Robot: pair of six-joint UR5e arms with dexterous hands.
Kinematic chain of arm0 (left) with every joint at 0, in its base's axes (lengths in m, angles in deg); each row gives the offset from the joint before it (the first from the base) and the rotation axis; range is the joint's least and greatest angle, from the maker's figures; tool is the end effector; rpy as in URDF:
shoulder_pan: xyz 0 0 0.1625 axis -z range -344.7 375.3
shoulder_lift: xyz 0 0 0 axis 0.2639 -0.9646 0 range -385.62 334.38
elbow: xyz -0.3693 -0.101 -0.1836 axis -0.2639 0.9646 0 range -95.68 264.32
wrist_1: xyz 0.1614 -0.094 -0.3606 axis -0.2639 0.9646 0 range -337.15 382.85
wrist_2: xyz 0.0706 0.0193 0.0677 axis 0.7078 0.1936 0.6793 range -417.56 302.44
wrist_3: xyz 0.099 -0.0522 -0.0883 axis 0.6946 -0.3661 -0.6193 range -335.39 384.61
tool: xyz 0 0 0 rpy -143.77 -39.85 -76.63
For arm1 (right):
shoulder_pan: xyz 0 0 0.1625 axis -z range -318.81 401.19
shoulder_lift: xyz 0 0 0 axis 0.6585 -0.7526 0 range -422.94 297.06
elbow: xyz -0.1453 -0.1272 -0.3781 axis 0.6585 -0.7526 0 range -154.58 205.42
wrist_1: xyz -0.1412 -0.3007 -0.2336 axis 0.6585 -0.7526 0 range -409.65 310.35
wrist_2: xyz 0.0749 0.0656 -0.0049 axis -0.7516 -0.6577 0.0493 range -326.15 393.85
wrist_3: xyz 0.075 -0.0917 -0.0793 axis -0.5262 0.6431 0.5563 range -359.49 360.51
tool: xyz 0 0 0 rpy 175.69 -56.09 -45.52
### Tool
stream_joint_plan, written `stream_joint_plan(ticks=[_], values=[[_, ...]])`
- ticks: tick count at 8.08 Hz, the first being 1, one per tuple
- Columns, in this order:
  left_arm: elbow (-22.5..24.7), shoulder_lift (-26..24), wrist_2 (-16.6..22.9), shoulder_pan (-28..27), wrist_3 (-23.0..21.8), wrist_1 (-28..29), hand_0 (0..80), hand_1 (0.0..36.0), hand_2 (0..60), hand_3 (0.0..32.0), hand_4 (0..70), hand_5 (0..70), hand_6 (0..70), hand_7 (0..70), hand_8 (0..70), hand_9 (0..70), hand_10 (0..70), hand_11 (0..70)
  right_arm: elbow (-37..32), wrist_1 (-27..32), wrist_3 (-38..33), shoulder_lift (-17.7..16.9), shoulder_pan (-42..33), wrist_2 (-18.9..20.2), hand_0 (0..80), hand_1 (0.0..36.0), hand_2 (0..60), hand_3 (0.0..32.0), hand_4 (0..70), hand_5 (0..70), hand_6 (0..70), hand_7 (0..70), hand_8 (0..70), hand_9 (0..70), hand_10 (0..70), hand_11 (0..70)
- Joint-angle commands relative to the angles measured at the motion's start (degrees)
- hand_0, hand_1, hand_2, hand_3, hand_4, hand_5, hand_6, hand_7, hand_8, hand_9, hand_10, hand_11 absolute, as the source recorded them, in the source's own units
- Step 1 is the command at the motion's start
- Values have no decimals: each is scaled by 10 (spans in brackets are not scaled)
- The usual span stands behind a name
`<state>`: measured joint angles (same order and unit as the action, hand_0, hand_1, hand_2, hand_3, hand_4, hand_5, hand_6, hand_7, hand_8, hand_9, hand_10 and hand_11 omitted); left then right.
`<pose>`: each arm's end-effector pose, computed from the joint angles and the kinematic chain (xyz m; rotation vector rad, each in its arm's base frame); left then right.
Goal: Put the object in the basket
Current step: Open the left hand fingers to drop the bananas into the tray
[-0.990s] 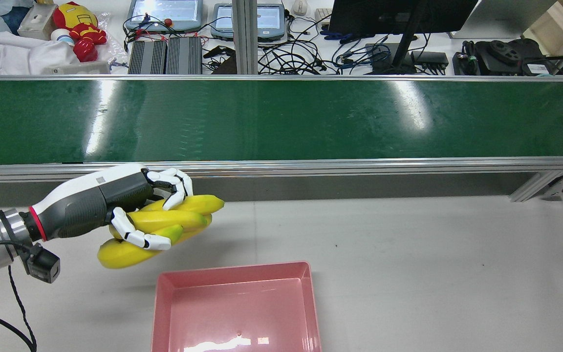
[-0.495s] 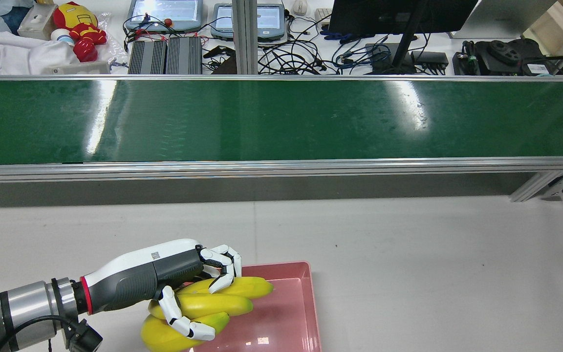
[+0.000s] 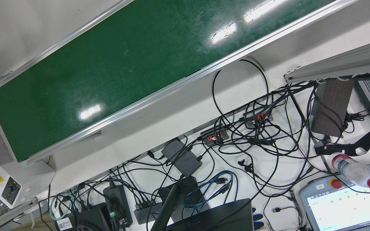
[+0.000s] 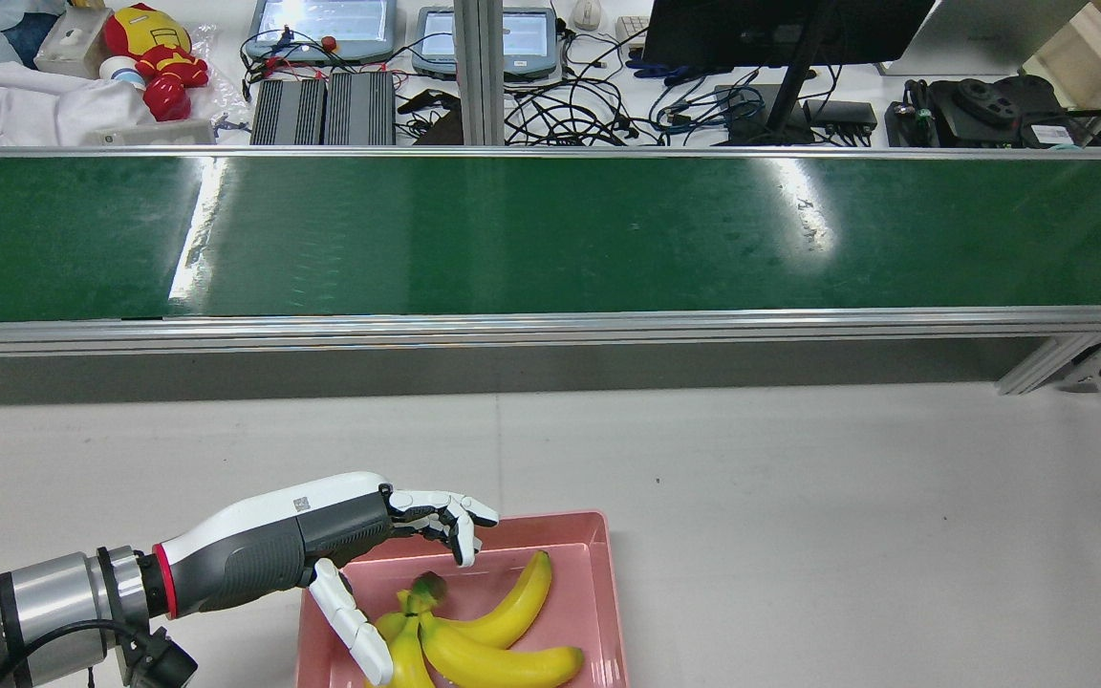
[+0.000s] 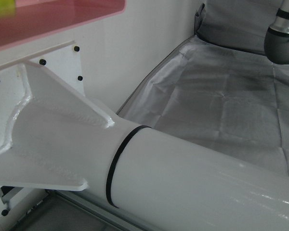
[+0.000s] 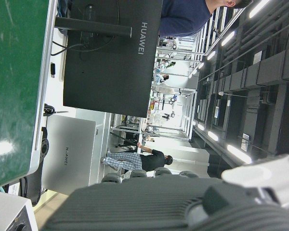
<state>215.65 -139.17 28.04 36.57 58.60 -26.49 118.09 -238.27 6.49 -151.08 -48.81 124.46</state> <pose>0.4101 -0.3144 0.2624 -0.5316 1.8920 -0.9909 0.1317 -0.5313 0.6661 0.0967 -2.0835 2.2362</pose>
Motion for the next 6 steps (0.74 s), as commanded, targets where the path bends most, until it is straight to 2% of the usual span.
stream_joint_plan(ticks=[1, 2, 3, 4, 5, 6], values=[[5, 2, 4, 6, 1, -20, 334, 0, 0, 108, 0, 393, 24, 98, 181, 149, 53, 75, 0, 0, 0, 0, 0, 0, 0, 0, 0, 0, 0, 0, 0, 0, 0, 0, 0, 0], [6, 1, 4, 10, 1, -23, 312, 0, 0, 170, 0, 352, 14, 90, 173, 143, 51, 73, 0, 0, 0, 0, 0, 0, 0, 0, 0, 0, 0, 0, 0, 0, 0, 0, 0, 0], [6, 1, 4, 10, 1, -23, 349, 0, 0, 184, 0, 341, 13, 91, 174, 144, 53, 77, 0, -1, 0, 0, 0, 0, 0, 0, 0, 0, 0, 0, 0, 0, 0, 0, 0, 0], [21, 1, 4, 13, 0, -24, 339, 0, 0, 174, 0, 329, 11, 91, 174, 144, 53, 76, 0, 0, 0, 0, 0, 0, 0, 0, 0, 0, 0, 0, 0, 0, 0, 0, 0, 0], [54, 6, 4, 13, -1, -35, 310, 0, 0, 136, 0, 324, 16, 96, 176, 148, 57, 81, 1, 0, 0, 0, 0, 0, 0, 0, 0, 0, 0, 0, 0, 0, 0, 0, 0, 0], [84, 21, 4, 36, -2, -38, 385, 8, 0, 98, 25, 326, 30, 114, 182, 168, 75, 110, 0, 0, 0, 1, 0, 0, 0, 0, 0, 0, 0, 0, 0, 0, 0, 0, 0, 0]])
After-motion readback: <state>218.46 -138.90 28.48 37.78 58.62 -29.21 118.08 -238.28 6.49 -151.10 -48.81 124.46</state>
